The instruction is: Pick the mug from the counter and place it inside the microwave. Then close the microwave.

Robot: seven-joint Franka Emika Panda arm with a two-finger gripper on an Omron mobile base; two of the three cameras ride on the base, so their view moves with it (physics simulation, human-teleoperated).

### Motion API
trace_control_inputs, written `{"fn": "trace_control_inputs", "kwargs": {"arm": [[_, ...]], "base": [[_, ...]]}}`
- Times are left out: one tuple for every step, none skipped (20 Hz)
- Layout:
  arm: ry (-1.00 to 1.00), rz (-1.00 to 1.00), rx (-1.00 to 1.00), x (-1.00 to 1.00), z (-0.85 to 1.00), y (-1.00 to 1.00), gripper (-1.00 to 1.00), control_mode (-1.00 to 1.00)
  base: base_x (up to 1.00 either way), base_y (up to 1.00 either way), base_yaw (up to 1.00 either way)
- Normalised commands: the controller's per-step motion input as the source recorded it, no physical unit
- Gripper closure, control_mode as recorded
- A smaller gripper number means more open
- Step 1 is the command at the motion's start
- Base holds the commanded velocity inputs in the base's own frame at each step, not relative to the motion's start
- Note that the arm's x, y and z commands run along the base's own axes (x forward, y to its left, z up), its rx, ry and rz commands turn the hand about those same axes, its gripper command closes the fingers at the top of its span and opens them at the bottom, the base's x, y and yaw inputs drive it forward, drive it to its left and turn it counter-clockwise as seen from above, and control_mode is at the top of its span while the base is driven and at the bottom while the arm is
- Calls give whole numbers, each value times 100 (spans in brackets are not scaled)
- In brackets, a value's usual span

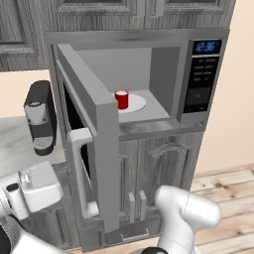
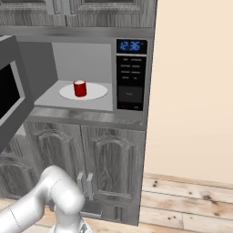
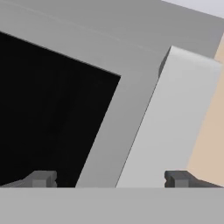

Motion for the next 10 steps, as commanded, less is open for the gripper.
{"fn": "trace_control_inputs", "kwargs": {"arm": [[0, 4, 0, -17, 17, -44, -100, -100], [0, 4, 0, -16, 16, -48, -100, -100], [0, 4, 0, -17, 16, -48, -100, -100], [0, 4, 0, -18, 16, -52, -100, -100], [0, 4, 0, -14, 16, -55, -100, -100], [0, 4, 0, -14, 16, -58, -100, -100], [0, 5, 0, -11, 15, -63, -100, -100], [0, 5, 0, -9, 16, -68, -100, -100], [0, 5, 0, -7, 16, -70, -100, -100], [0, 5, 0, -6, 16, -72, -100, -100]], "base": [[0, 0, 0], [0, 0, 0], [0, 0, 0], [0, 0, 0], [0, 0, 0], [0, 0, 0], [0, 0, 0], [0, 0, 0], [0, 0, 0], [0, 0, 0]]}}
